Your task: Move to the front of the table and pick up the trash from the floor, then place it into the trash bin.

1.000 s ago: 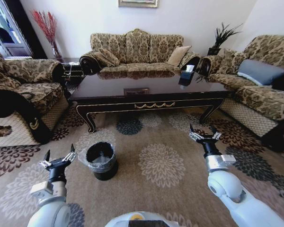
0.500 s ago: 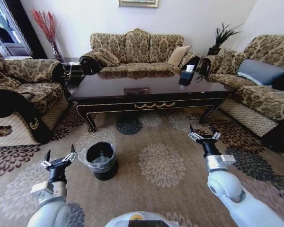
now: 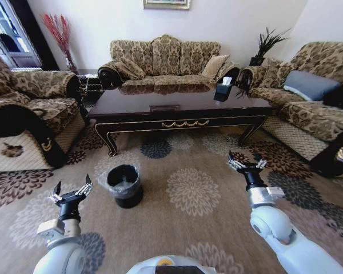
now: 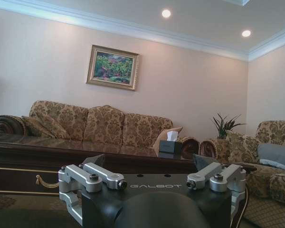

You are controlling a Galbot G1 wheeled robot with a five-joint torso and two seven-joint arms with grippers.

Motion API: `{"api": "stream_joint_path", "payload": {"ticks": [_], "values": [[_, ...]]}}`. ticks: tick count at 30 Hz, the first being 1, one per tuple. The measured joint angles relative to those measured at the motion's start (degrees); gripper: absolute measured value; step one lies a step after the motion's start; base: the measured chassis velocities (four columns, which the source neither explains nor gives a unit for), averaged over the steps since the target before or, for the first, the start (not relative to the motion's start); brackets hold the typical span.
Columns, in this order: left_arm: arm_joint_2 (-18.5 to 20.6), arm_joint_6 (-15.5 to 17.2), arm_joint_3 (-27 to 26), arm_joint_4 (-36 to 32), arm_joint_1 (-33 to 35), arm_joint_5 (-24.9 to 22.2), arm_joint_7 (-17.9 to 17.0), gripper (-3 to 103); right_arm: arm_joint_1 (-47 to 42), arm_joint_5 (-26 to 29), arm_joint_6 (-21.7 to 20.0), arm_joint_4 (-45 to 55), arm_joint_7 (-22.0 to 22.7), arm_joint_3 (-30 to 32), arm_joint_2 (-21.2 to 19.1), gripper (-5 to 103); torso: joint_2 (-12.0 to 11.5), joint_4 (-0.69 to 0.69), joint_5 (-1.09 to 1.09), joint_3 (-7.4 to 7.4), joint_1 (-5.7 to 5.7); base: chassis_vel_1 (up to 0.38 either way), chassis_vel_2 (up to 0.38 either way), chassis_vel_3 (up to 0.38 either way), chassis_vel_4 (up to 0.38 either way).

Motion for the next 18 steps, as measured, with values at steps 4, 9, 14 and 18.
{"api": "stream_joint_path", "payload": {"ticks": [4, 9, 14, 18], "values": [[0.0, 0.0, 0.0, 0.0, 0.0, 0.0, 0.0, 100, 0.0, 0.0, 0.0, 0.0, 0.0, 0.0, 0.0, 100, 0.0, -0.01, -0.02, -0.01, 0.0, 0.291, -0.303, -0.281, 0.285], [0.0, 0.0, 0.0, 0.0, 0.0, 0.0, 0.0, 100, 0.0, 0.0, 0.0, 0.0, 0.0, 0.0, 0.0, 100, 0.0, 0.0, -0.02, -0.01, 0.0, 0.339, -0.335, -0.32, 0.319], [0.0, 0.0, 0.0, 0.0, 0.0, 0.0, 0.0, 100, 0.0, 0.0, 0.0, 0.0, 0.0, 0.0, 0.0, 100, 0.0, 0.0, 0.02, -0.02, -0.02, 0.371, -0.367, -0.343, 0.359], [0.0, 0.0, 0.0, 0.0, 0.0, 0.0, 0.0, 100, 0.0, 0.0, 0.0, 0.0, 0.1, 0.0, 0.0, 100, 0.0, 0.01, 0.0, 0.0, -0.01, 0.369, -0.362, -0.361, 0.363]]}}
